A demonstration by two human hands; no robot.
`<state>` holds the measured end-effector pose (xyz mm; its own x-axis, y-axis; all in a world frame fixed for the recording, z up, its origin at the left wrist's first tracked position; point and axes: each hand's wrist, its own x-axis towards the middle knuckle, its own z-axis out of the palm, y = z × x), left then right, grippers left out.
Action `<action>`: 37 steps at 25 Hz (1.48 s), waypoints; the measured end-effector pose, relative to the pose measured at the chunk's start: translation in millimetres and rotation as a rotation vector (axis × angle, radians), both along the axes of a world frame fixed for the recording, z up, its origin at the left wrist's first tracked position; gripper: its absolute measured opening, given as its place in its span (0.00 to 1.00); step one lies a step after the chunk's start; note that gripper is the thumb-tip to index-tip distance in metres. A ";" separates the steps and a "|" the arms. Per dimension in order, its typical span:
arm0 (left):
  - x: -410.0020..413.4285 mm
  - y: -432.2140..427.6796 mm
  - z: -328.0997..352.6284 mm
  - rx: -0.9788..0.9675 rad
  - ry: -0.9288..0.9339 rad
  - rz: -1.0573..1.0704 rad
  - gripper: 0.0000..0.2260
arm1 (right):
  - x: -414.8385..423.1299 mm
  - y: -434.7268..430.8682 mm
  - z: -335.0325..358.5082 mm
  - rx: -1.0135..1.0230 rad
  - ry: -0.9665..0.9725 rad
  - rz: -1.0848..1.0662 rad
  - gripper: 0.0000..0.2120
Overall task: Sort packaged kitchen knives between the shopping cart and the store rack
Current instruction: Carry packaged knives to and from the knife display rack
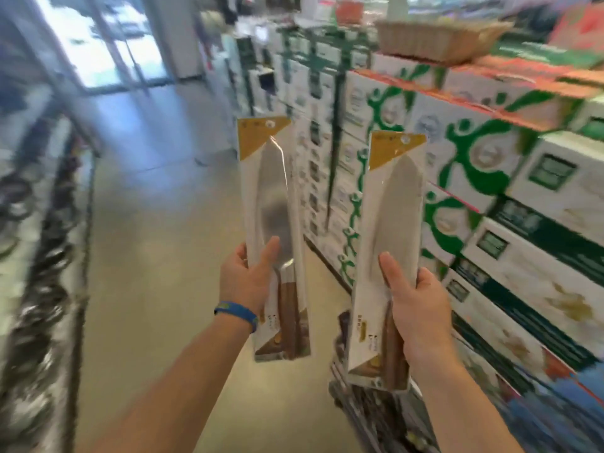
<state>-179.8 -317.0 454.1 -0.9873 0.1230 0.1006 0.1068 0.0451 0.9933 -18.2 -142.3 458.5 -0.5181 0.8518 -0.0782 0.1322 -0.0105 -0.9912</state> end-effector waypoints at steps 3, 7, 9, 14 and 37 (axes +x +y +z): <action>-53.4 -83.4 25.0 -0.010 0.116 0.198 0.06 | -88.1 -51.9 26.6 0.067 0.026 0.169 0.21; -111.8 -212.7 39.3 0.011 0.198 0.464 0.05 | -203.1 -161.5 47.0 0.126 0.103 0.437 0.22; -135.5 -272.9 44.8 0.026 0.203 0.542 0.04 | -249.7 -221.0 52.3 0.148 0.127 0.564 0.23; -174.0 -398.2 67.9 0.023 0.229 0.782 0.11 | -346.7 -352.1 67.4 0.128 0.199 0.839 0.22; -106.2 -610.7 184.3 -0.348 0.362 2.138 0.32 | -488.9 -783.8 174.2 0.001 0.566 2.229 0.35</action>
